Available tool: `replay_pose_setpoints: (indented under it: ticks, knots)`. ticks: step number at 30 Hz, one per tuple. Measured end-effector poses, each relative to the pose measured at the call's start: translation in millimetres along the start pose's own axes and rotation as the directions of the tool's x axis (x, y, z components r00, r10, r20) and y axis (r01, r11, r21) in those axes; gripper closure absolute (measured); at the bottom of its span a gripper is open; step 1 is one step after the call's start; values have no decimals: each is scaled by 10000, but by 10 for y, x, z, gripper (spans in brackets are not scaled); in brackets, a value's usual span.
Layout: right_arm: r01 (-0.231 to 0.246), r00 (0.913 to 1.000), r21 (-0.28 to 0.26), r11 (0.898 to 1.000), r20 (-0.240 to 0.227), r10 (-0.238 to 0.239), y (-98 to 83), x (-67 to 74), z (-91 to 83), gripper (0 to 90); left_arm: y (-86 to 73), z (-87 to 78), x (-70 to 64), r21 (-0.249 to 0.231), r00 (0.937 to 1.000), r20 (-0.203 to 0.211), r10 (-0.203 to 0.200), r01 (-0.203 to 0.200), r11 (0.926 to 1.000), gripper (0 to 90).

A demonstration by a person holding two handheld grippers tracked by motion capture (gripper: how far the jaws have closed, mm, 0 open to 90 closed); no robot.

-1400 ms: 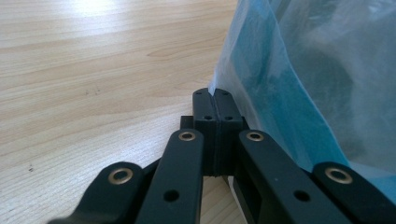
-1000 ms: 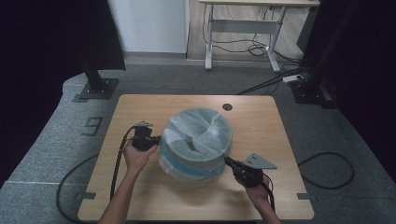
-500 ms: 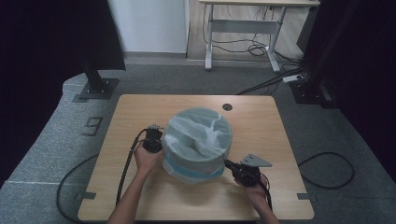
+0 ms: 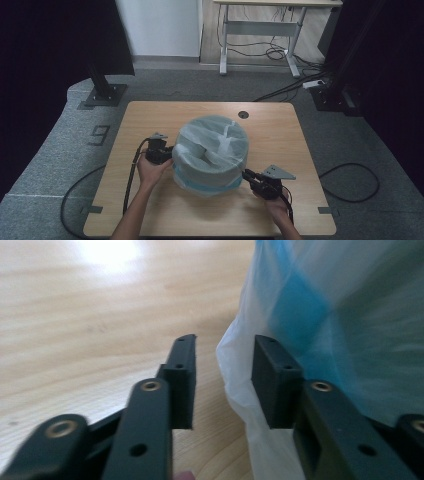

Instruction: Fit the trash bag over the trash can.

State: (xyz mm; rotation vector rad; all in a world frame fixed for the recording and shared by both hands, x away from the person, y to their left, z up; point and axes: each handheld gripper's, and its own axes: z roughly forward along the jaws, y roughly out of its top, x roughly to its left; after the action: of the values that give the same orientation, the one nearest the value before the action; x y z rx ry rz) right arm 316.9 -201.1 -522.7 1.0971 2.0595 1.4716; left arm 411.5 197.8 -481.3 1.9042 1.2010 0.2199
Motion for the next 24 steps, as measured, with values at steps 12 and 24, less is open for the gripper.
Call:
replay_pose_setpoints:
  ticks: [12,24]
  knots:
    - [-417,9991,-507,9978,-109,412,12,-17,-181,635,-34,-557,206,-1046,9982,588,75,-13,9945,426]
    - [-721,9972,-416,9965,-242,711,-64,-72,-320,607,10,-904,41,-946,9818,1135,1523,-1419,9854,379]
